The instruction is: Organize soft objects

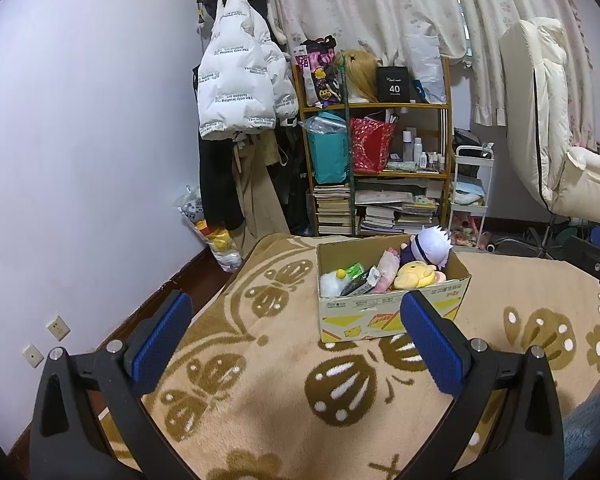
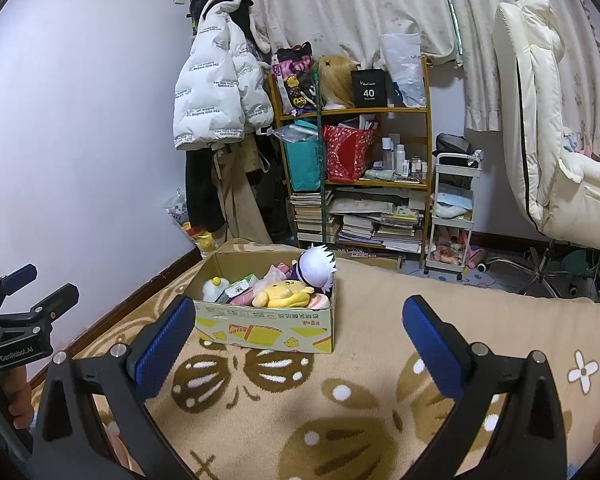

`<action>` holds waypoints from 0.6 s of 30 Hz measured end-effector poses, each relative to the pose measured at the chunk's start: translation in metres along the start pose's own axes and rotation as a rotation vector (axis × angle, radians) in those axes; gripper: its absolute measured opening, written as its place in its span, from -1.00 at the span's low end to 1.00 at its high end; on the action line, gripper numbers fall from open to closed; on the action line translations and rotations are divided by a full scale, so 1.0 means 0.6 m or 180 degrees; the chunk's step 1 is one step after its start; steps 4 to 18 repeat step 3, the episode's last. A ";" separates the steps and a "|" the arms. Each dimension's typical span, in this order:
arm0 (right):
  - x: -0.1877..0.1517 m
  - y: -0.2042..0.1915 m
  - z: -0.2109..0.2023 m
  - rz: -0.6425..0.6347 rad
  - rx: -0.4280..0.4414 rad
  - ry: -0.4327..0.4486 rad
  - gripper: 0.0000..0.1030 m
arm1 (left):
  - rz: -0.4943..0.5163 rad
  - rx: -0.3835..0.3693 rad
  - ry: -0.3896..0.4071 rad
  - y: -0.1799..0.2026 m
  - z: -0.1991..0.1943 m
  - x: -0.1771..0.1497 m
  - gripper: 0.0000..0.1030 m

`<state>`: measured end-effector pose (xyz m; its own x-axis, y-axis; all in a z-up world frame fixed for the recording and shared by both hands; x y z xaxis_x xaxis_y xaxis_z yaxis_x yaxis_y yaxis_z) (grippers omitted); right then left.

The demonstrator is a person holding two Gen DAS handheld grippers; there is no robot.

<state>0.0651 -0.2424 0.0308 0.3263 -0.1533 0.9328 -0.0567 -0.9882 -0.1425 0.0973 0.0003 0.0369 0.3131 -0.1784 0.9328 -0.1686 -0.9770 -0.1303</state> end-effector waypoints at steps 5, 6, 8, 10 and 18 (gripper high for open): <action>-0.001 -0.001 0.000 0.0004 -0.0003 -0.0001 1.00 | 0.0000 0.0003 0.0002 0.000 0.000 0.001 1.00; -0.001 -0.001 0.000 0.0004 -0.0003 -0.0001 1.00 | 0.0000 0.0003 0.0002 0.000 0.000 0.001 1.00; -0.001 -0.001 0.000 0.0004 -0.0003 -0.0001 1.00 | 0.0000 0.0003 0.0002 0.000 0.000 0.001 1.00; -0.001 -0.001 0.000 0.0004 -0.0003 -0.0001 1.00 | 0.0000 0.0003 0.0002 0.000 0.000 0.001 1.00; -0.001 -0.001 0.000 0.0004 -0.0003 -0.0001 1.00 | 0.0000 0.0003 0.0002 0.000 0.000 0.001 1.00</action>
Point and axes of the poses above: each gripper's, at about its wrist camera, not at the fingertips, and z roughly the way its jaws point, y to its right, x to its top, the point moved 9 cm from there along z, roughly the way its jaws point, and after that the axes turned 9 degrees about y, right-handed, at the moved point
